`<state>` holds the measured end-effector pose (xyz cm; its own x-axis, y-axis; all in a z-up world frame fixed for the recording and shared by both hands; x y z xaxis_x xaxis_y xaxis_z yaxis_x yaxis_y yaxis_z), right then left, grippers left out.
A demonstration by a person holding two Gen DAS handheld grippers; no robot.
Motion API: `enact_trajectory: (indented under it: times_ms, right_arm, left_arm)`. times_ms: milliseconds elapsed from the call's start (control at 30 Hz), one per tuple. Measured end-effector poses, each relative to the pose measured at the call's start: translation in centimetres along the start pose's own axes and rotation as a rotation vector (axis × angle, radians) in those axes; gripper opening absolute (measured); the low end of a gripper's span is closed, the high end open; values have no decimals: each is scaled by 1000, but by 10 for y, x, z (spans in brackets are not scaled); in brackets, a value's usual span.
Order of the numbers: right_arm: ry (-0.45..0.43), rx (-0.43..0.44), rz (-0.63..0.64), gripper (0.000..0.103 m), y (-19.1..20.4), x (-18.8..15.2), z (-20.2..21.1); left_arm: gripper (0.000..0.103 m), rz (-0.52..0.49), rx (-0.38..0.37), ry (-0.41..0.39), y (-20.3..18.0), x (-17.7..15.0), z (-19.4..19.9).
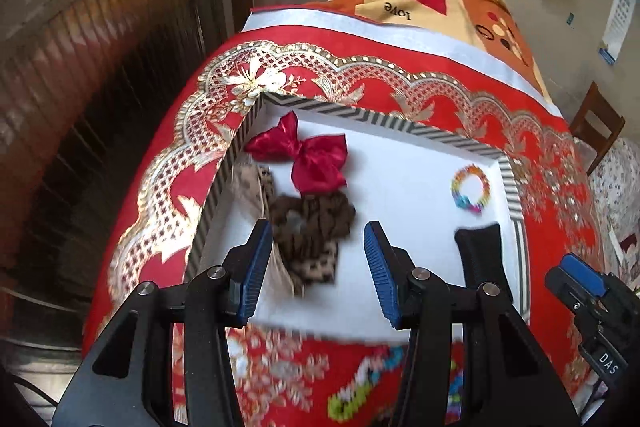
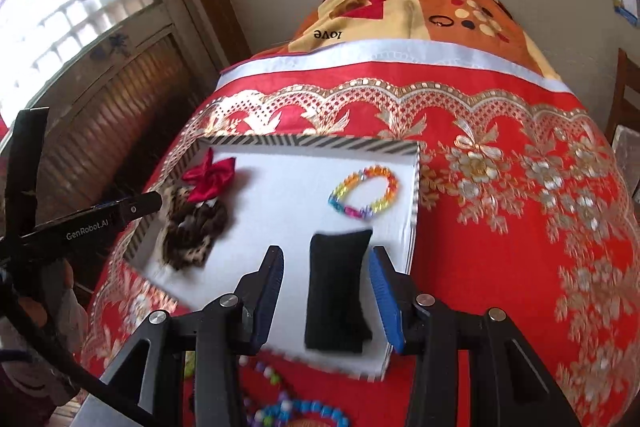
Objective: Organize jewelry
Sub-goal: 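Withdraw both tools from tray toward remaining bracelets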
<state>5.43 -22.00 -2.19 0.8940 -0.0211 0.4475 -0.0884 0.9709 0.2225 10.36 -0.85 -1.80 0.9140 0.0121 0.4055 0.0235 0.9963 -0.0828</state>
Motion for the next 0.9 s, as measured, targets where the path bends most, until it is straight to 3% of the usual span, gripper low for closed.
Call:
enact_trajectory:
  times_ms: [467,900]
  right_arm:
    - [3,-3,49,42,9,-66,43]
    - [14,-6,62,42,6,-109,64]
  left_arm:
    - [47,-40,38,-3,-18,-81,36]
    - [47,-65,61,-1,-29,-124,49]
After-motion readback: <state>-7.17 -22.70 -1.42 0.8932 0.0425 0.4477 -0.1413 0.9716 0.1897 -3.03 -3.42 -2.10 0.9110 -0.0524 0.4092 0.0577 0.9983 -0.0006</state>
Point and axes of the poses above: each gripper's, at about its wrist camera, not at the fingertips, and z roughly against the way its jaws point, y to its left, x to its top, the point moved 3 cm from there along -z, roughly the way its jaws point, and after that the axes turned 8 degrees about y, right-handed, at the moved point
